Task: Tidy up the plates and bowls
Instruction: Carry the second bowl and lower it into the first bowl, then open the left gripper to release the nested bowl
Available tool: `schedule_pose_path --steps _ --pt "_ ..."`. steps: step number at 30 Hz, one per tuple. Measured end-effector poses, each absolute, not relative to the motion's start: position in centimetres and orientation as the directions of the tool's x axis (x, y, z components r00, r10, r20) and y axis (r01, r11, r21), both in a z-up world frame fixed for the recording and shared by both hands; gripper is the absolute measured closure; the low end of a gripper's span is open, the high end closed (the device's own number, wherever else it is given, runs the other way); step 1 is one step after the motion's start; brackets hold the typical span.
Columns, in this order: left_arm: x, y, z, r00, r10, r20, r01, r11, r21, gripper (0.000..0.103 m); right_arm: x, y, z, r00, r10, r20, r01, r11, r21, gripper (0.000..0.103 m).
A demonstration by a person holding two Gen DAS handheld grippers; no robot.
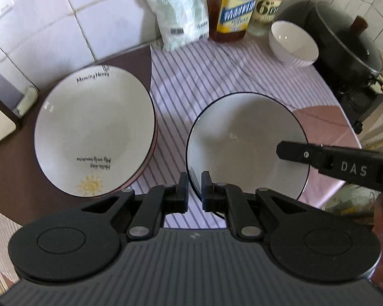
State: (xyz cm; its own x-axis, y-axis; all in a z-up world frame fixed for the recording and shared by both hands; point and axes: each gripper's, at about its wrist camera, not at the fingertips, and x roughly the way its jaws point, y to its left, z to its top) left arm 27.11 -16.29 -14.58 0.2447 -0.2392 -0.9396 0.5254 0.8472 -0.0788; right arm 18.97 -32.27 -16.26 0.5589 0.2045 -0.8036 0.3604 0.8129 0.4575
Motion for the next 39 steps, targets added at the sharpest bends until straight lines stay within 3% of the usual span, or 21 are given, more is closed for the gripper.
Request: schedule_pose_path --steps 10,16,21,24,39 --pt "27.8 -17.1 -17.8 0.206 -0.195 -0.959 0.531 0.846 -0.058 0.095 20.1 -30.8 -18.3 0.499 0.128 -0.857 0.354 0.873 0.337 0.089" --pt "28.4 -17.6 -18.7 0.167 -0.190 -0.967 0.532 0.844 -0.074 0.094 21.4 -27.4 -18.1 0.472 -0.071 -0.879 0.250 0.967 0.056 0.089" --pt "28.2 -18.3 -18.9 0.158 -0.181 -0.971 0.550 0.833 -0.066 0.094 21.1 -29.3 -18.1 0.480 -0.035 -0.877 0.300 0.945 0.127 0.091" --pt "28.0 -18.6 -19.0 0.163 -0.163 -0.973 0.560 0.827 -0.045 0.094 20.9 -28.7 -18.1 0.481 -0.053 -0.875 0.269 0.959 0.090 0.090" --pt "26.9 -18.7 -15.1 0.151 -0.170 -0.974 0.571 0.819 -0.054 0.084 18.7 -29.8 -14.7 0.502 0.016 -0.865 0.245 0.956 0.160 0.076"
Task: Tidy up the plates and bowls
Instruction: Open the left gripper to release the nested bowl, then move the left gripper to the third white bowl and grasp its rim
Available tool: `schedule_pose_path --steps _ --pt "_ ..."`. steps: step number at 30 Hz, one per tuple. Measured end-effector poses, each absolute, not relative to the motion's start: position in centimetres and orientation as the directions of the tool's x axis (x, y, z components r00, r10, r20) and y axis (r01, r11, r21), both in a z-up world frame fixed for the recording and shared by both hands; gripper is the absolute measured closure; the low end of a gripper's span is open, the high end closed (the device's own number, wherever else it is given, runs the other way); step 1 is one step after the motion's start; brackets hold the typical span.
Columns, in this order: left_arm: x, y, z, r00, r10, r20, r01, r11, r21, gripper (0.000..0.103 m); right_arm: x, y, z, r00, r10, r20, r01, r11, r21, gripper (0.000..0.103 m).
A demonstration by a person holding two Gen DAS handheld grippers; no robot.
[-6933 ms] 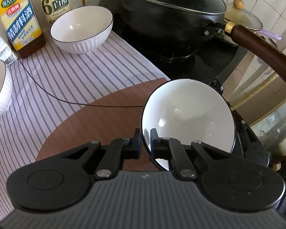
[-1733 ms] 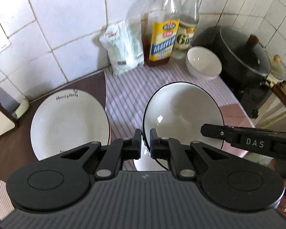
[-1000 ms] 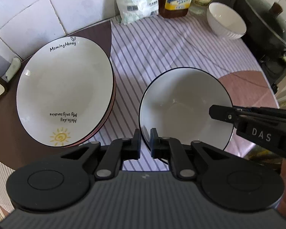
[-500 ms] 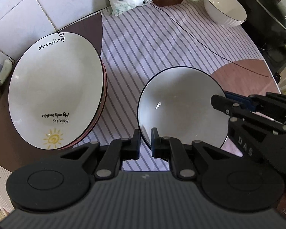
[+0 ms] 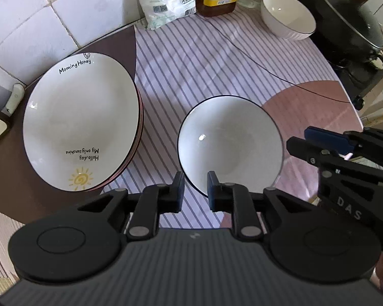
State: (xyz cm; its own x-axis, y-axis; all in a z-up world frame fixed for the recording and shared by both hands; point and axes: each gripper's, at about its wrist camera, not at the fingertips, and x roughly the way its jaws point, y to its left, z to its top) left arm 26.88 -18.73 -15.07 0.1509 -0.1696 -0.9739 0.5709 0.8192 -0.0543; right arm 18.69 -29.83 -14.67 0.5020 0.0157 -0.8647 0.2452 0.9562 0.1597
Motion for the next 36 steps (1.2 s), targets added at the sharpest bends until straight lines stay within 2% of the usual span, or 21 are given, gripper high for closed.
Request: schedule_pose_path --steps 3,7,14,19,29,33,36 --pt "26.3 -19.1 -13.8 0.157 -0.174 -0.972 0.565 0.823 -0.056 0.074 18.0 -30.1 -13.4 0.512 0.020 -0.859 0.220 0.963 0.153 0.065" --pt "25.2 -20.4 -11.6 0.187 -0.184 -0.965 0.566 0.823 -0.047 0.063 17.4 -30.9 -11.6 0.522 0.034 -0.852 0.148 0.981 0.129 0.057" --pt "23.7 -23.2 -8.0 0.262 -0.186 -0.947 0.508 0.861 -0.029 0.058 16.2 -33.3 -9.3 0.538 0.080 -0.839 0.031 0.993 0.114 0.046" --pt "23.0 -25.4 -6.8 0.293 -0.201 -0.935 0.475 0.879 -0.040 0.049 14.7 -35.8 -8.7 0.568 0.076 -0.819 -0.020 0.997 0.079 0.036" --pt "25.2 -29.4 -5.8 0.375 -0.239 -0.896 0.433 0.900 -0.059 0.031 14.3 -41.3 -11.2 0.738 0.094 -0.668 -0.066 0.996 0.068 0.026" --pt "26.9 -30.8 -6.5 0.359 -0.254 -0.898 0.419 0.904 -0.089 0.026 15.3 -42.9 -14.6 0.744 0.084 -0.663 -0.009 0.993 0.116 0.018" --pt "28.1 -32.2 -7.8 0.370 -0.256 -0.893 0.414 0.906 -0.088 0.023 16.7 -43.6 -16.9 0.736 0.067 -0.673 0.006 0.994 0.106 0.017"
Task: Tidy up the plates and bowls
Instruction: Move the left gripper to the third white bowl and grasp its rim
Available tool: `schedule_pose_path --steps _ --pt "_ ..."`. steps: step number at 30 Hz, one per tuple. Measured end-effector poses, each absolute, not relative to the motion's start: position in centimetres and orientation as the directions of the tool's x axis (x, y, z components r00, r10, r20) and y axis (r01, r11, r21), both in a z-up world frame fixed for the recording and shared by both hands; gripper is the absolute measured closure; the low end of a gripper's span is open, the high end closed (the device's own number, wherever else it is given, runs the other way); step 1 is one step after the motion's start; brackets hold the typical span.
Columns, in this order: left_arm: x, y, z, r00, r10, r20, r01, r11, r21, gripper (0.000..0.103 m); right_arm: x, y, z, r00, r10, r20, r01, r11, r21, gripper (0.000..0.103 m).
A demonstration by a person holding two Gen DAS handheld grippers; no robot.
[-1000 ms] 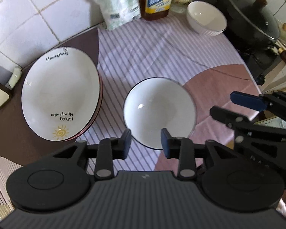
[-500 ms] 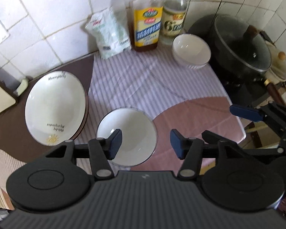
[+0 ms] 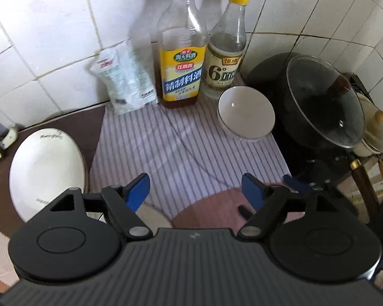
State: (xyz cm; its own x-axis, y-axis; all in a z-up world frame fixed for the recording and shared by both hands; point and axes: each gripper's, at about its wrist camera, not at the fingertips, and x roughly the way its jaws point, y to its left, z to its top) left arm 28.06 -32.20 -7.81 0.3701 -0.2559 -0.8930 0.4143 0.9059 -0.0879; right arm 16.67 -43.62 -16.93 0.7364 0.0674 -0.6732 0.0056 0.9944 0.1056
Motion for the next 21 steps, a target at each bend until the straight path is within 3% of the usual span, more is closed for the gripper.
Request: schedule_pose_path --steps 5,13,21 --pt "30.9 -34.8 -11.4 0.429 -0.233 -0.872 0.428 0.903 -0.031 0.019 20.2 -44.2 -20.7 0.708 0.069 -0.702 -0.008 0.996 0.090 0.017" --pt "36.8 -37.3 -17.6 0.348 -0.245 -0.905 0.288 0.947 -0.146 0.019 24.2 -46.1 -24.5 0.695 0.009 -0.719 0.061 0.996 0.072 0.017" --pt "38.3 -40.7 -20.1 0.326 -0.282 -0.902 0.326 0.929 -0.173 0.022 27.0 -48.3 -25.3 0.709 0.020 -0.705 0.120 0.982 0.148 0.017"
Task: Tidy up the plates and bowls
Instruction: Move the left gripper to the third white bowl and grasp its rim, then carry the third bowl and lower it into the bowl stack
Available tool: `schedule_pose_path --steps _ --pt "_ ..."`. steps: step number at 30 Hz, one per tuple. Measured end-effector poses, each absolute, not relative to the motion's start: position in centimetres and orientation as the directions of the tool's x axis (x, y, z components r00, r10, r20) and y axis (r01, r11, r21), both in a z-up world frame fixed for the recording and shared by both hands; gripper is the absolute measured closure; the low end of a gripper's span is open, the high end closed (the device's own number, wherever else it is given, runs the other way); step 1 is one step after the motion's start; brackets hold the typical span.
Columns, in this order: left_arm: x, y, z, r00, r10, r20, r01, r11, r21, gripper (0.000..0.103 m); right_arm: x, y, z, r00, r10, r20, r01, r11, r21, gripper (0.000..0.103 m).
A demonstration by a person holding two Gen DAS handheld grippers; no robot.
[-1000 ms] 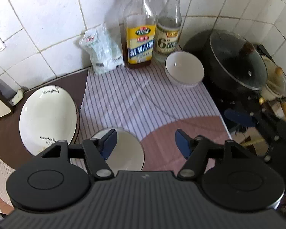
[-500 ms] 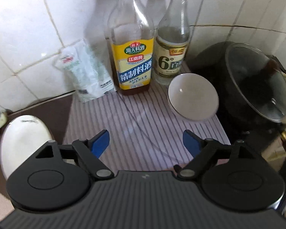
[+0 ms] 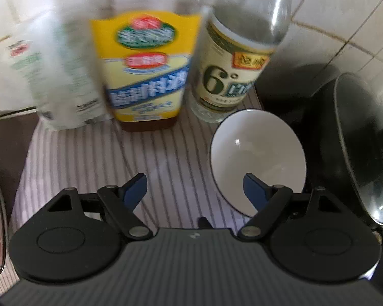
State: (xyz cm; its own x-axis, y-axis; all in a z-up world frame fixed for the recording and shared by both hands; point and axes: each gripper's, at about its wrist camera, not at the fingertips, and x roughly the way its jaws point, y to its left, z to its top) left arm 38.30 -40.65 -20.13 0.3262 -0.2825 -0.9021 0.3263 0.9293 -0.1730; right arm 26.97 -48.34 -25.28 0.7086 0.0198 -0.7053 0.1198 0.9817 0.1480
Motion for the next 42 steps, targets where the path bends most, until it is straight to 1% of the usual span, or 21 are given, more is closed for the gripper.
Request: schedule_pose_path --steps 1,2,3,4,5,6,7,9,10,14,18,21,28,32,36,39,42 --pt "38.5 -41.3 -20.7 0.323 -0.264 -0.909 0.338 0.929 -0.150 0.022 27.4 -48.6 -25.4 0.709 0.031 -0.705 0.126 0.978 0.169 0.015" --pt "38.8 -41.8 -21.3 0.324 -0.239 -0.915 0.338 0.933 -0.124 0.023 27.6 -48.7 -25.6 0.717 0.029 -0.697 0.129 0.976 0.174 0.015" --pt "38.9 -42.0 -21.8 0.322 -0.219 -0.921 0.326 0.939 -0.110 0.028 27.8 -48.8 -25.7 0.724 0.017 -0.689 0.139 0.976 0.170 0.015" --pt "39.1 -42.1 -22.3 0.310 -0.213 -0.927 0.313 0.943 -0.112 0.040 28.0 -48.9 -25.7 0.729 0.007 -0.684 0.147 0.975 0.167 0.015" --pt "39.4 -42.1 -22.7 0.294 -0.215 -0.931 0.301 0.946 -0.123 0.048 28.1 -48.9 -25.8 0.732 -0.001 -0.681 0.152 0.975 0.161 0.015" --pt "39.6 -42.0 -23.0 0.276 -0.229 -0.933 0.282 0.948 -0.149 0.060 28.2 -48.8 -25.8 0.733 -0.008 -0.680 0.155 0.976 0.156 0.015" --pt "39.6 -41.7 -23.1 0.267 -0.256 -0.929 0.264 0.947 -0.185 0.077 28.2 -48.7 -25.9 0.735 -0.017 -0.678 0.156 0.977 0.145 0.015" --pt "39.6 -41.3 -22.9 0.245 -0.311 -0.918 0.236 0.938 -0.255 0.094 28.0 -48.5 -25.9 0.742 -0.027 -0.670 0.148 0.981 0.124 0.016" --pt "39.4 -41.2 -22.9 0.236 -0.319 -0.918 0.231 0.936 -0.266 0.096 27.9 -48.3 -26.0 0.748 -0.039 -0.663 0.143 0.984 0.103 0.016" --pt "38.2 -41.5 -22.2 0.248 -0.278 -0.928 0.264 0.941 -0.212 0.095 27.3 -47.9 -26.0 0.749 -0.062 -0.660 0.146 0.986 0.074 0.017" --pt "37.1 -40.1 -21.4 0.231 -0.276 -0.933 0.248 0.944 -0.218 0.095 26.5 -47.7 -25.6 0.746 -0.025 -0.665 0.120 0.988 0.098 0.017" --pt "35.4 -39.1 -20.2 0.234 -0.258 -0.937 0.262 0.945 -0.195 0.095 25.3 -46.3 -24.7 0.747 -0.018 -0.664 0.084 0.994 0.068 0.017" --pt "31.4 -34.3 -15.8 0.256 -0.256 -0.932 0.237 0.952 -0.196 0.095 22.2 -42.4 -21.3 0.761 0.030 -0.648 0.011 0.998 0.058 0.017" --pt "28.7 -31.5 -13.2 0.278 -0.220 -0.935 0.236 0.959 -0.155 0.094 19.9 -39.5 -18.8 0.771 0.063 -0.633 -0.050 0.998 0.038 0.017" --pt "26.1 -28.5 -11.0 0.312 -0.198 -0.929 0.218 0.967 -0.133 0.094 17.6 -36.9 -17.0 0.783 0.108 -0.612 -0.082 0.994 0.071 0.017" --pt "24.6 -26.6 -10.2 0.335 -0.192 -0.922 0.199 0.971 -0.130 0.094 15.9 -35.1 -15.7 0.792 0.128 -0.597 -0.105 0.992 0.073 0.017" --pt "22.8 -24.8 -9.4 0.350 -0.189 -0.918 0.171 0.976 -0.136 0.094 14.7 -33.4 -14.6 0.784 0.143 -0.604 -0.131 0.989 0.064 0.017"
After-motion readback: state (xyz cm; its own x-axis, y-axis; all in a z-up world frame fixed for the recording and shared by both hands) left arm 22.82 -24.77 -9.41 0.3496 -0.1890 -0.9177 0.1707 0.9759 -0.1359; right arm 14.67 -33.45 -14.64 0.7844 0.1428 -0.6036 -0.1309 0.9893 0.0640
